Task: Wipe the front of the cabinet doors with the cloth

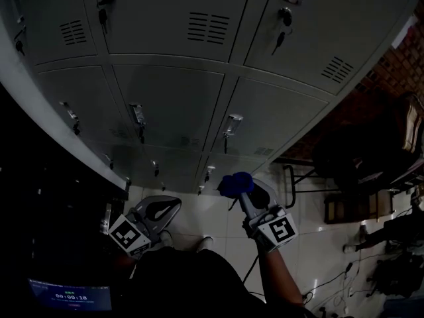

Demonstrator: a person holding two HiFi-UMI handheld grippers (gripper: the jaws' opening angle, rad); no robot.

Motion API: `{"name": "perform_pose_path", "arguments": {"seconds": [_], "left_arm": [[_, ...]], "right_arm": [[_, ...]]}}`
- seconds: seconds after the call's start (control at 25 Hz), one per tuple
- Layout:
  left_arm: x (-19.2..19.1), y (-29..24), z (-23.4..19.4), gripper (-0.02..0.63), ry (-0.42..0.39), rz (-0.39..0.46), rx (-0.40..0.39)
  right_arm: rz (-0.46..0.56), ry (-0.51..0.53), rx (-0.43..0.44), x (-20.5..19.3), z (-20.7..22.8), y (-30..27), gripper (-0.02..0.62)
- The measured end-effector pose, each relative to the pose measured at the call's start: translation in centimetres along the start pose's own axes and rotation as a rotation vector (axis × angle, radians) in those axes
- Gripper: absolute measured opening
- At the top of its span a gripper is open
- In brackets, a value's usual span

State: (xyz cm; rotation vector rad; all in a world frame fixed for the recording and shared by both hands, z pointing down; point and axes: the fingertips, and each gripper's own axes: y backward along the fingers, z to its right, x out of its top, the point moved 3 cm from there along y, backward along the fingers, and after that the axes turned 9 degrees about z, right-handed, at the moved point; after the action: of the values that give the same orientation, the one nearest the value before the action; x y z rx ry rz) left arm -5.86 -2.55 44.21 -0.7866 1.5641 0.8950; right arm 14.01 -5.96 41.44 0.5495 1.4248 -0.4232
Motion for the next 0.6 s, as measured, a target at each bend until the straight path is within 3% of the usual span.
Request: {"name": "perform_pose_path", "arguments": {"seconds": [0.32, 0.6], "left_arm": [[1.1, -0.1, -0.5, 0.000, -0.021, 0.015, -0.020], [1.0, 0.1, -1.0, 0.000, -0.033, 0.025, -0.026]], "right_arm": [[-0.016, 0.003, 0.175, 0.5, -6.9, -1.7, 0.069], [-0.037, -0.029, 0.194, -0.3, -8.2, -2.2, 0.069]]}}
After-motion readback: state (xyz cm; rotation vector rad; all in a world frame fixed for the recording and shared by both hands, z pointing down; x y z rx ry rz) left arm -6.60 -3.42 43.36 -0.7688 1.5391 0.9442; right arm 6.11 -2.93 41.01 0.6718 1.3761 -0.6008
